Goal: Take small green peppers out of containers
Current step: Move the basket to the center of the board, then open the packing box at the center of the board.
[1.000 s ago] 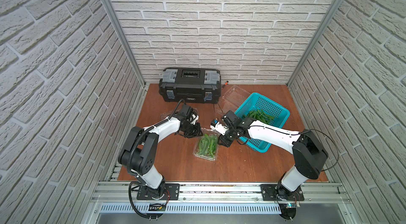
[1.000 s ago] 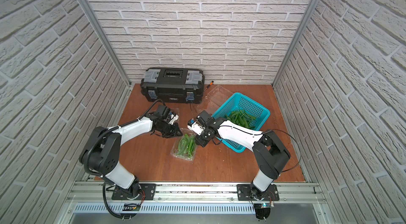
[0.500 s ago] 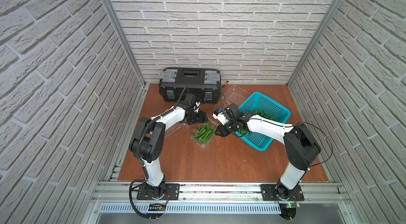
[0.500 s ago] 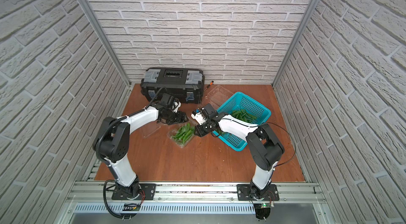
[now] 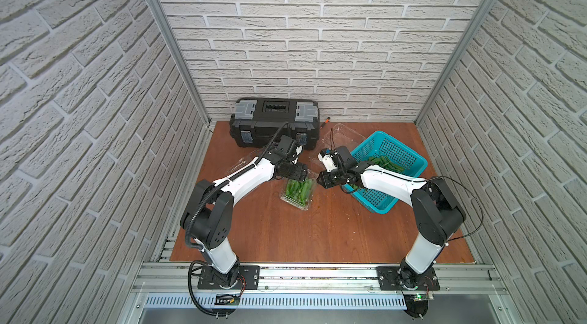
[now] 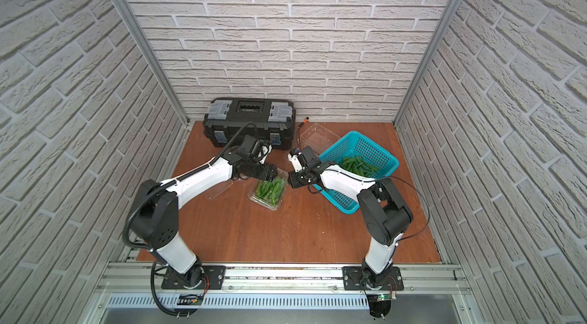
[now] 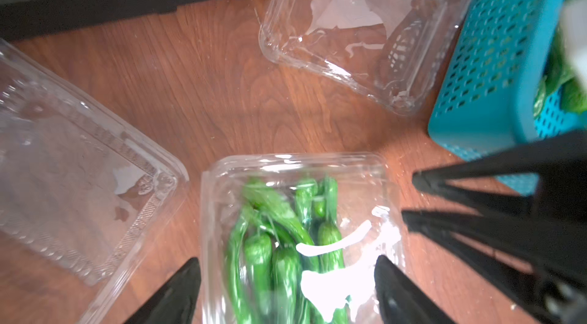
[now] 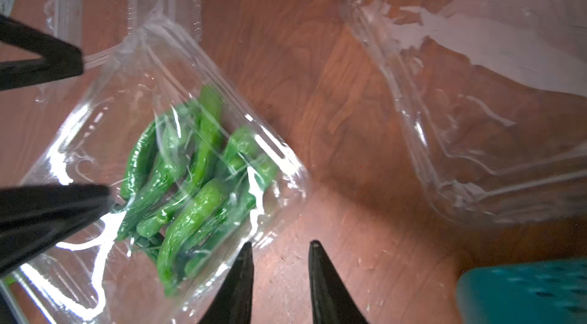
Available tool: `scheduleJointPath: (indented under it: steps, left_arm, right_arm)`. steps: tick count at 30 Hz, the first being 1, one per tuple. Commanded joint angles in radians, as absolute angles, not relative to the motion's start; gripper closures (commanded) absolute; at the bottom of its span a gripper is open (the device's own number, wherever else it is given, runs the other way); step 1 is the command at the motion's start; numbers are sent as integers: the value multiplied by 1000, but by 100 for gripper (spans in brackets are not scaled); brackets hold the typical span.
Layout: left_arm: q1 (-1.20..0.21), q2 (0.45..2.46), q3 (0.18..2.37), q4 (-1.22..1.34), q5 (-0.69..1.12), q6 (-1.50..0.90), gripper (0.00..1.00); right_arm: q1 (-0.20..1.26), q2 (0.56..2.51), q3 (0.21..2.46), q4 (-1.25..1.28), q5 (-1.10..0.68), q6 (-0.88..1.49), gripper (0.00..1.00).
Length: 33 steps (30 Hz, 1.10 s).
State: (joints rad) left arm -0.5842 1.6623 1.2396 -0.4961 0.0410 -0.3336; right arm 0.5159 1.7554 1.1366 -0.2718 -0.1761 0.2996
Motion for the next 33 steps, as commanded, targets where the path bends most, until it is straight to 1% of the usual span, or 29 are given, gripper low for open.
scheduleJointPath:
  steps: [1,4,7,12,18,24,27,30,33]
  left_arm:
    - [-599,1654,1252,-544,-66,-282,15]
    - [-598,1671,1254,-550,-66,-282,15]
    - [-606,1671,1257,-528,-17,-278,14]
    - [-655,1712,1314,-558,-23,-257,14]
    - [-730,1819,1413,-654,-101,-207,13]
    - [-788,1919,1510,-763,-222,-192,15]
    - [-809,1962,1549,-816,-274,-204,18]
    - [-821,1980,1553,-837,-276,-210,26]
    - [-830,1995,1554,-861,-275,-212,29]
  right_arm:
    - [508,1720,1109,-263,-155,304,68]
    - [508,1720,1112,-266,-201,291,68]
    - [508,1731,1109,-276,-207,292,68]
    - [512,1757,1122,-284,-209,299,68]
    - [513,1767,1150,-302,-182,306,69]
    - [512,1775,1145,-293,-176,315,69]
    - [512,1772,1136,-278,-180,323,69]
    - [514,1764,1124,-264,-186,328,69]
    - [513,1753,1112,-258,-188,322,69]
